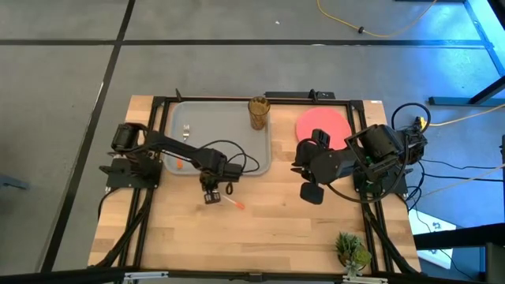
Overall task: Pick and place plate/cup/fork/spoon on tray
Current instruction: Put the orange spoon to the right side of the orange fork on the gray serving tray
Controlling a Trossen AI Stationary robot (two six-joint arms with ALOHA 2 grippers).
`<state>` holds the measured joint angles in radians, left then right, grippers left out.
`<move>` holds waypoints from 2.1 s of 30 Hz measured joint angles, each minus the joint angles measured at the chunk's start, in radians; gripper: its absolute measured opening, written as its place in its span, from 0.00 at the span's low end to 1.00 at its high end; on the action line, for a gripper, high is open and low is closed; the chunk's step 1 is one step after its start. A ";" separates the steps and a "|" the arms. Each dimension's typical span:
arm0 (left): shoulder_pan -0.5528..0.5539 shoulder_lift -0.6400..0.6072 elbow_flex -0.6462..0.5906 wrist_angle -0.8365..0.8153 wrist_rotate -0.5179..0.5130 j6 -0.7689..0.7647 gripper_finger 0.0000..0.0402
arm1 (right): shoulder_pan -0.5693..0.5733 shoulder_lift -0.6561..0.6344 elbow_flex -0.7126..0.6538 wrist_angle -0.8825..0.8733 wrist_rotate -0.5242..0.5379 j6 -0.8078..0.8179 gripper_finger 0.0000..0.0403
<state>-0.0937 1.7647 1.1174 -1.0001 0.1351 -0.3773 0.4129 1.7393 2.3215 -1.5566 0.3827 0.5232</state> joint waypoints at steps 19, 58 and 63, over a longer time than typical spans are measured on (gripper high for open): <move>0.127 -0.063 0.334 -0.578 -0.150 0.456 0.00 | 0.000 0.000 0.000 0.013 0.044 -0.002 0.15; 0.585 0.059 0.178 -0.482 -0.610 1.356 0.00 | 0.000 0.000 0.000 0.010 0.079 -0.112 0.15; 0.590 0.084 0.141 -0.448 -0.626 1.434 0.00 | 0.000 0.000 0.000 0.010 0.079 -0.113 0.15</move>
<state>0.4961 1.8486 1.2583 -1.4486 -0.4908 1.0567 0.4127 1.7393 2.3211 -1.5467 0.4618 0.4103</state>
